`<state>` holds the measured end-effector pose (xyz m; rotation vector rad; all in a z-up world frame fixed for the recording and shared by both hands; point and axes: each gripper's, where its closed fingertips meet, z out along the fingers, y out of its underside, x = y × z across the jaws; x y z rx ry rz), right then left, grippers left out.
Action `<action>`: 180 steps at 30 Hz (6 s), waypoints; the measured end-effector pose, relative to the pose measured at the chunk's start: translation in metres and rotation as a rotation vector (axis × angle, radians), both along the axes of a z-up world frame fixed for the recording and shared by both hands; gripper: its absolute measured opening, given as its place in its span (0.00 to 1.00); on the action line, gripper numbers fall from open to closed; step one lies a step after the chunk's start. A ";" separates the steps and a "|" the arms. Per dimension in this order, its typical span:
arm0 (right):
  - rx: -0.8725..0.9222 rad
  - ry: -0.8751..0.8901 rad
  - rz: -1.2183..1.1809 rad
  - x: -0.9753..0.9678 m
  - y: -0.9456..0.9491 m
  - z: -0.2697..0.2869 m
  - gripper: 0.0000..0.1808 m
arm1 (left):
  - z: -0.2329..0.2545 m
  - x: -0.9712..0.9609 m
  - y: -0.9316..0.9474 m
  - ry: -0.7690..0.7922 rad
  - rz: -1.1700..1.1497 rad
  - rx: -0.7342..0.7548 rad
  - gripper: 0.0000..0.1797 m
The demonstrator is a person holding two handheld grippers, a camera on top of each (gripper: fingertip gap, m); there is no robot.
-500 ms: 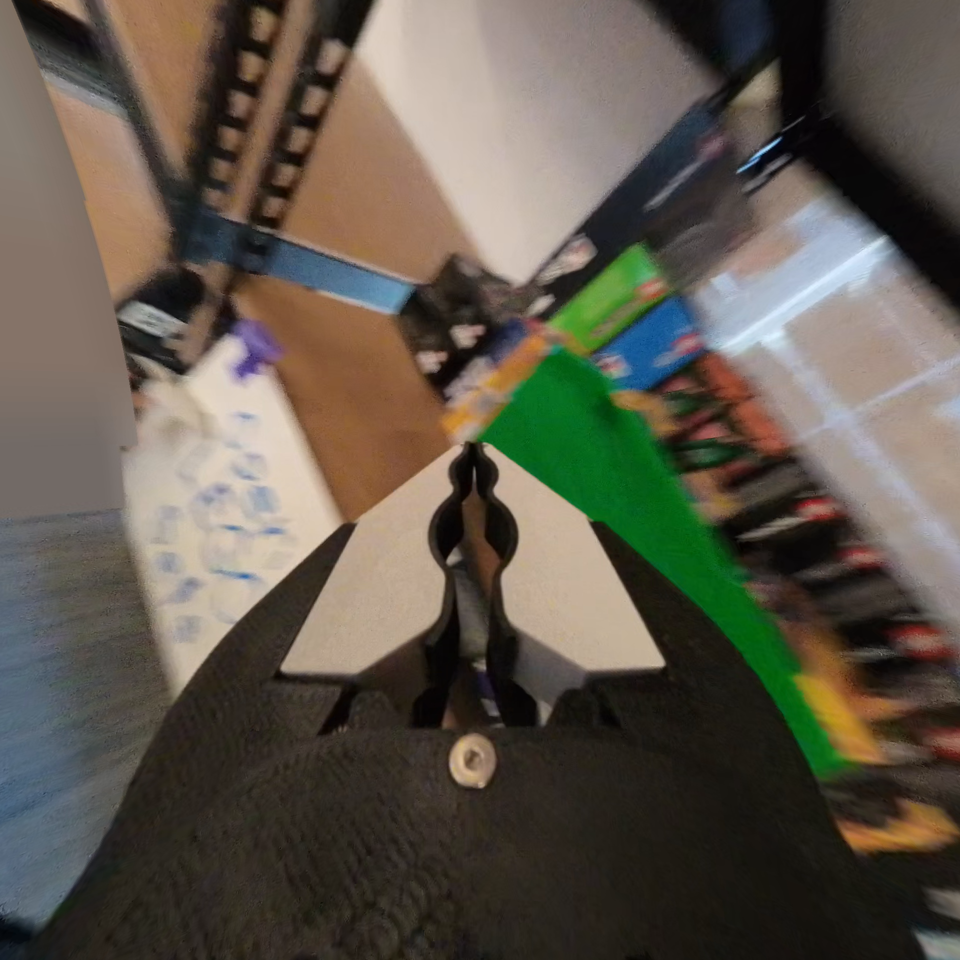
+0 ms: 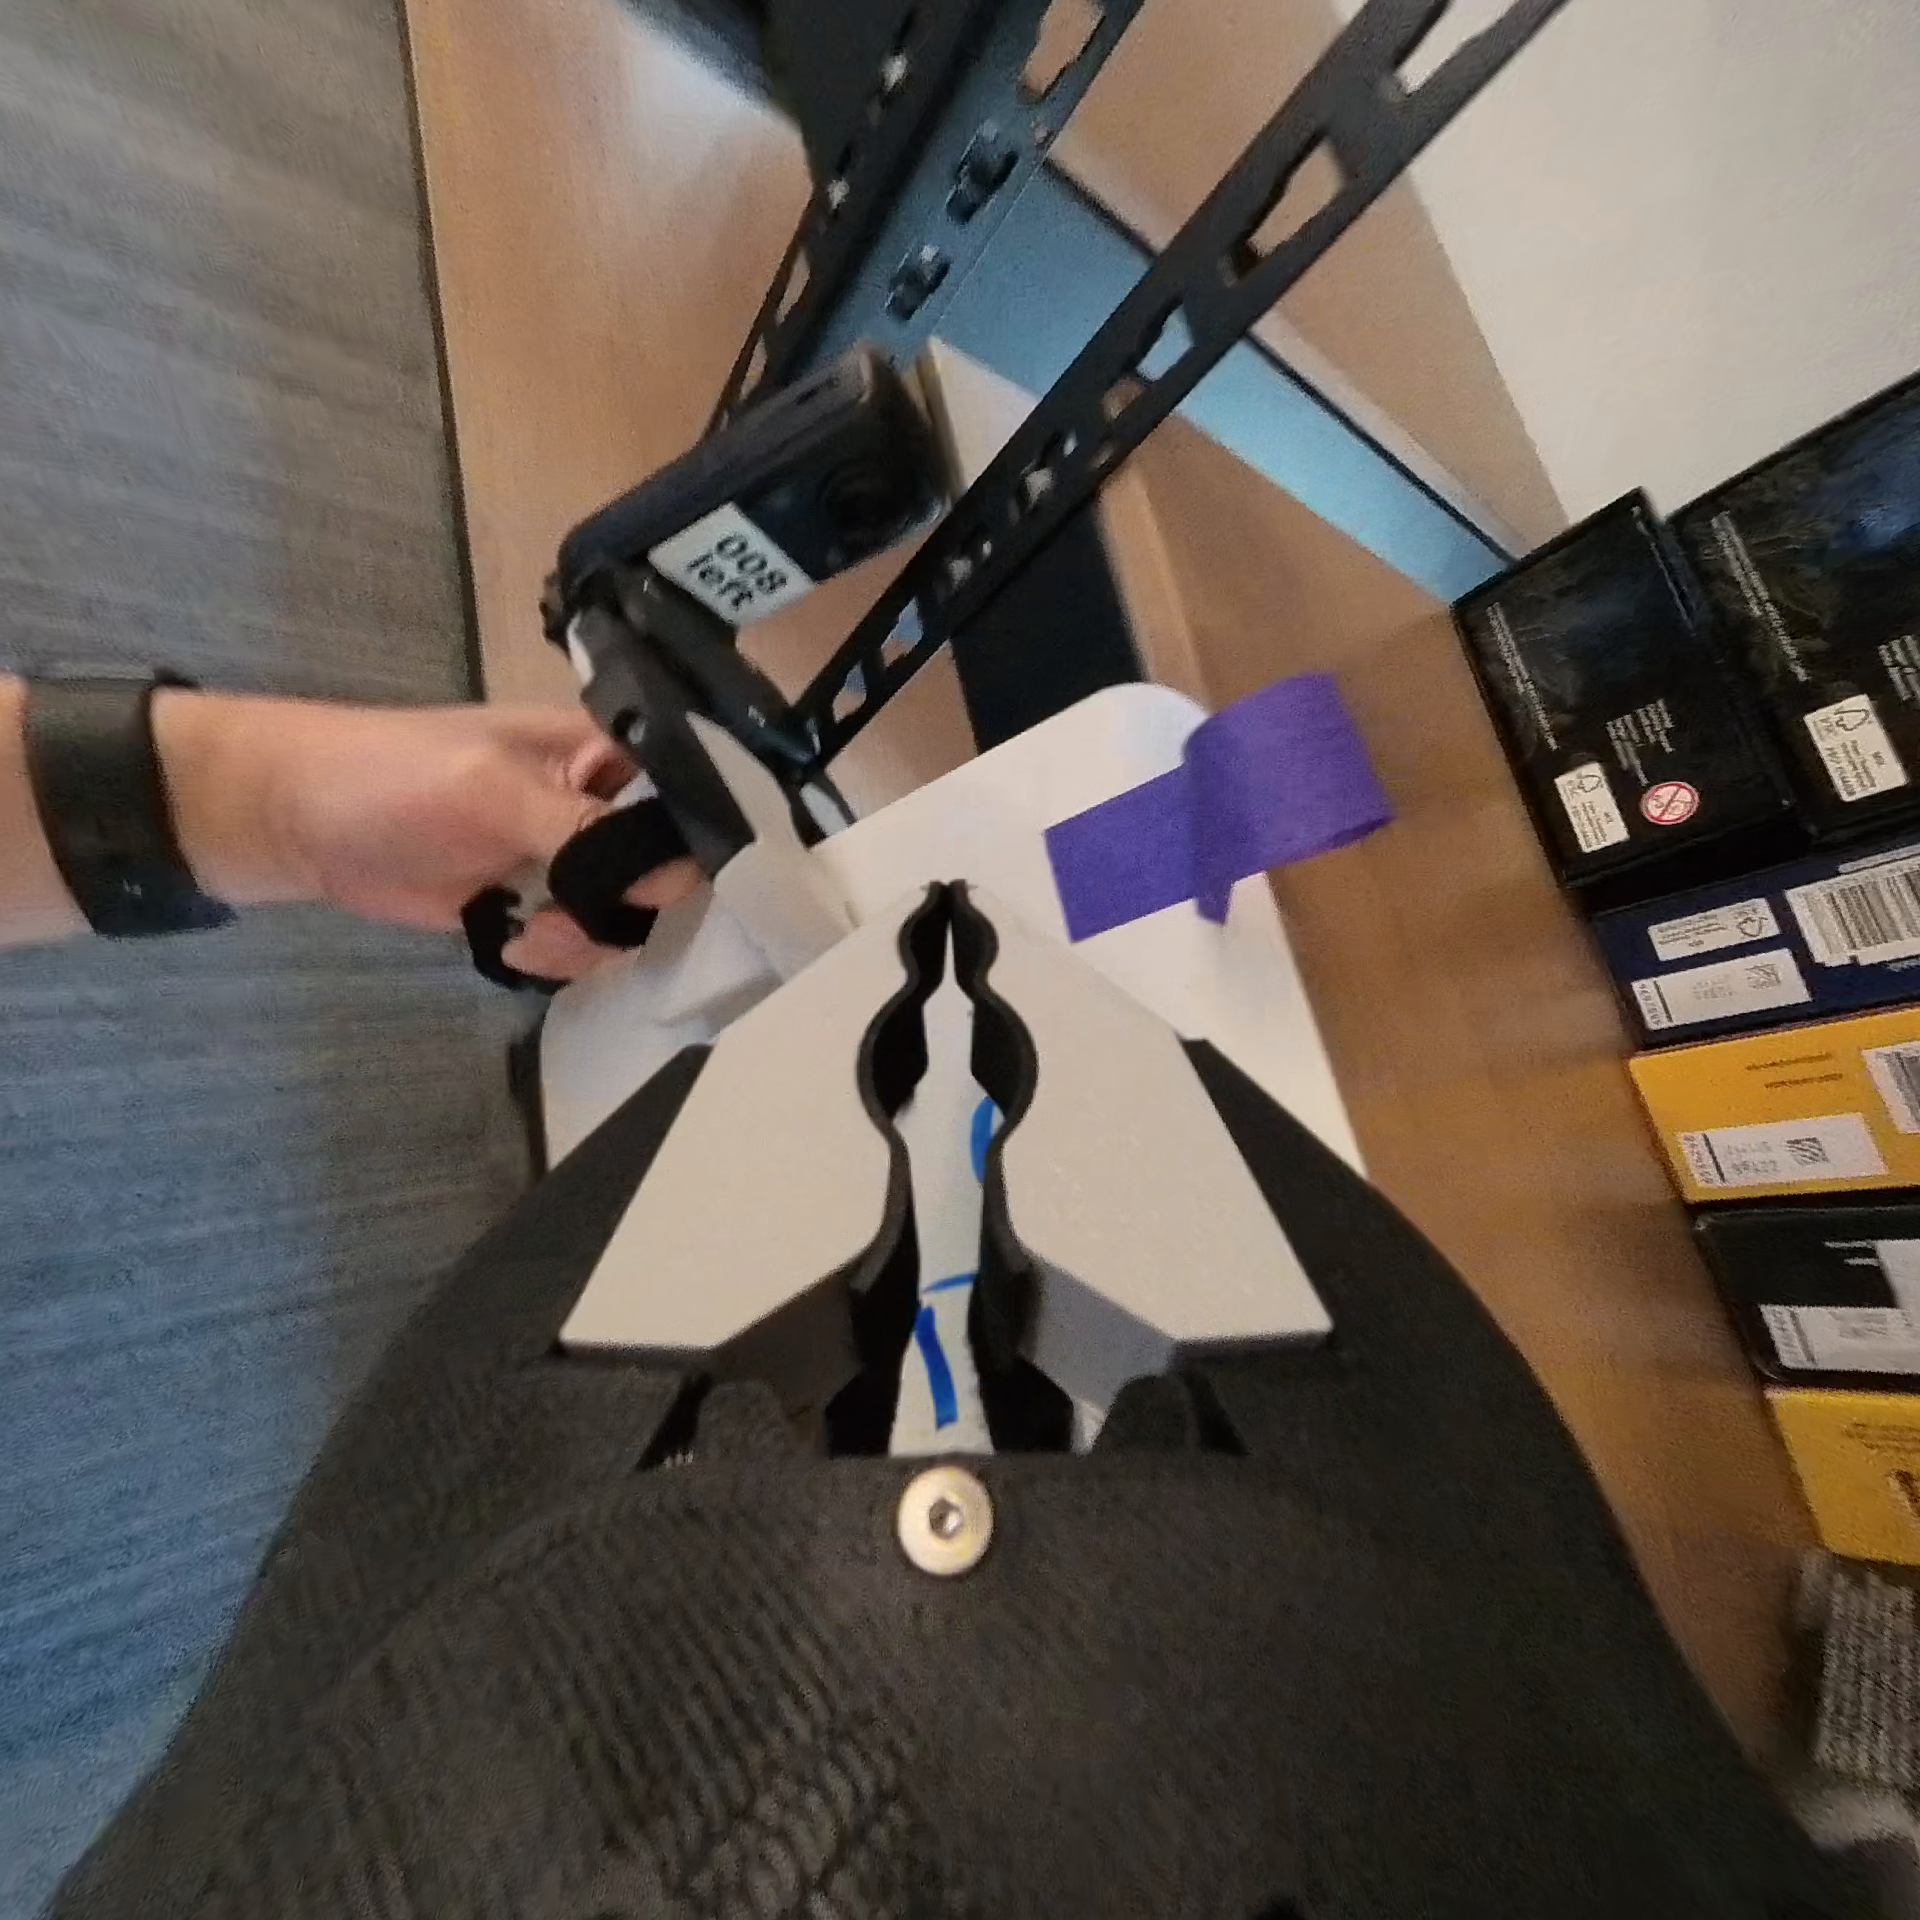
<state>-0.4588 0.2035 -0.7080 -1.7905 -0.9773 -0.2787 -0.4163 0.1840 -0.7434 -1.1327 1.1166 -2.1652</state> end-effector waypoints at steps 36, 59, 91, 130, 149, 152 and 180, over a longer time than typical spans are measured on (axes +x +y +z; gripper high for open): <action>-0.164 0.416 -0.006 0.016 0.037 0.051 0.00 | 0.000 -0.002 0.001 0.001 0.005 -0.004 0.01; -0.185 0.210 -0.071 0.019 0.042 0.042 0.00 | 0.000 -0.001 0.002 -0.006 0.010 -0.004 0.01; 0.084 -0.354 -0.063 0.017 0.051 0.043 0.00 | -0.002 0.000 0.003 -0.013 0.029 0.007 0.01; 0.156 -0.561 -0.065 0.033 0.044 0.044 0.00 | -0.002 0.000 0.005 -0.011 0.049 0.003 0.01; 0.120 -0.376 -0.047 0.032 0.047 0.044 0.00 | -0.001 0.001 0.006 -0.038 0.069 0.005 0.01; 0.136 -0.395 -0.049 0.030 0.048 0.045 0.00 | 0.000 0.001 0.006 -0.040 0.071 0.005 0.01; -0.028 -0.120 0.140 0.018 0.032 0.037 0.04 | 0.002 0.001 0.007 -0.047 0.079 0.002 0.01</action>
